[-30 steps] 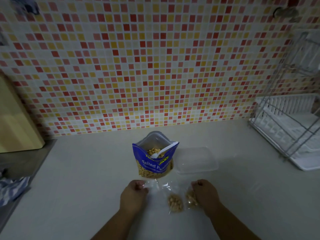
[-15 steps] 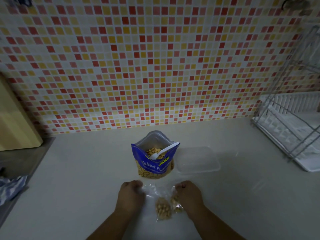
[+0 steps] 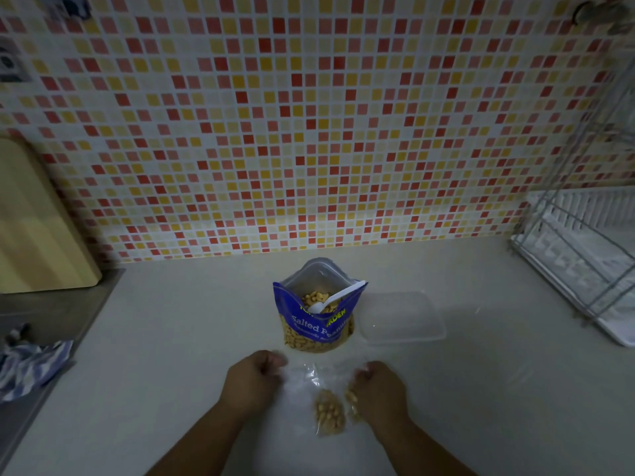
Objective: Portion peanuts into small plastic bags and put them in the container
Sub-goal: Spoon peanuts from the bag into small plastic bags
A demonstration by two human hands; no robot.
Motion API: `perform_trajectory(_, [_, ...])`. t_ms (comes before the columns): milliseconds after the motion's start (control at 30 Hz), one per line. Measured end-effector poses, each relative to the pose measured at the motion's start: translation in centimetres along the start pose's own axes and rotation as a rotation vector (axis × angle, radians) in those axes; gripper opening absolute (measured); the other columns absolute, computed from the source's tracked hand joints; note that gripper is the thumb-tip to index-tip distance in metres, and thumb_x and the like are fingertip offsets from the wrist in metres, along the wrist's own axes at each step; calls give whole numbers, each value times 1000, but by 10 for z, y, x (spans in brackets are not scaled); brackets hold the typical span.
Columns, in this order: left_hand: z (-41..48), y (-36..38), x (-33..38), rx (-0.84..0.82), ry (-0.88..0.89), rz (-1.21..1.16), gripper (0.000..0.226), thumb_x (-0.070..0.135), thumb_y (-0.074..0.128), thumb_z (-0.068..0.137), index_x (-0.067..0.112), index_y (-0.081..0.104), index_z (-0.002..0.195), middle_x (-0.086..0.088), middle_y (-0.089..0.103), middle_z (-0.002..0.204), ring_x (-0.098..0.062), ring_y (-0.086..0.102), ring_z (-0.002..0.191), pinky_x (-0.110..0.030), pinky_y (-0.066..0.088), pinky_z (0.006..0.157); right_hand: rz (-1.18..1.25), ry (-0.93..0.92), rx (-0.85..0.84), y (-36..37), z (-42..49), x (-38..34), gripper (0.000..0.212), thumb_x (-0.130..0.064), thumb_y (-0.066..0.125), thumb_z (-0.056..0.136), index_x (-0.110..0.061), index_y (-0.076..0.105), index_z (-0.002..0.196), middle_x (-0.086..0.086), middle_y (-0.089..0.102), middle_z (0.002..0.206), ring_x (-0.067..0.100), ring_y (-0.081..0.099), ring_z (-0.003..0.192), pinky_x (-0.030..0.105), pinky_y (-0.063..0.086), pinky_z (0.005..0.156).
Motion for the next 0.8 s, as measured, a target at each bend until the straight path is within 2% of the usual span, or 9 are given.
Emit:
perform_trajectory(100, [1,-6,-2,-37,-20,-67,6,19,71,68,15,67,70,3,62,68,-13,57,70,-20,44,64,-52,-22,44,-8,-5,-3,25,-26,56,88,-11,66,106,12,70,107,27,63,105,29,45,87])
perform_trajectory(167, [1,-10,0,-40,-22,-110,3,13,69,72,14,68,70,-1,63,67,-14,57,68,-25,44,65,-114,-43,98,-16,-11,-7,33,-26,64,83,-9,64,111,17,69,107,32,63,104,32,46,88])
perform_trajectory(267, [-2,-18,7,-55,19,-168,5,16,68,69,19,66,66,1,61,63,-13,54,63,-26,43,62,-73,-175,186,-24,-16,-15,38,-17,81,65,-6,69,99,21,68,88,39,65,81,42,52,78])
perform_trajectory(333, [-5,-22,16,-114,59,-233,1,20,68,63,21,68,64,4,61,60,-11,53,59,-24,43,61,161,-285,78,-29,-27,-33,31,-17,79,68,-13,69,96,7,66,85,25,63,76,33,53,73])
perform_trajectory(433, [-15,-21,35,-276,115,-321,8,10,72,69,17,71,68,0,60,62,-10,52,59,-18,43,55,356,-375,-206,-30,-46,-66,21,-16,72,80,-32,64,92,-8,64,83,1,58,71,13,48,67])
perform_trajectory(500, [-25,-22,48,-340,138,-387,6,14,71,65,16,72,71,0,62,63,-10,53,59,-16,43,55,352,-438,-203,-37,-52,-77,28,-16,70,83,-42,61,78,-13,65,71,-1,57,68,19,47,70])
perform_trajectory(567, [-31,-25,58,-375,131,-453,17,20,72,64,14,74,80,-2,69,72,-13,58,68,-19,46,62,422,-441,-165,-48,-57,-84,30,-13,68,83,-38,63,67,-12,64,62,-1,54,61,21,45,67])
perform_trajectory(667, [-39,-29,71,-431,116,-510,29,26,73,67,14,75,94,-18,71,92,-24,56,81,-33,44,75,537,-408,-159,-62,-61,-92,25,-12,67,85,-29,67,67,-5,68,70,5,58,68,22,47,70])
perform_trajectory(800, [-40,-43,94,-256,194,-424,12,18,76,74,6,74,76,-9,65,69,-19,55,67,-30,43,67,586,-375,-169,-79,-62,-108,11,-14,64,87,-19,73,82,0,73,81,11,65,77,16,49,70])
Point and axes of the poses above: each hand's wrist, its own z-axis towards the middle knuckle, its own y-axis out of the palm, x = y × z, the point moved 5 cm from there along z, towards the middle knuckle
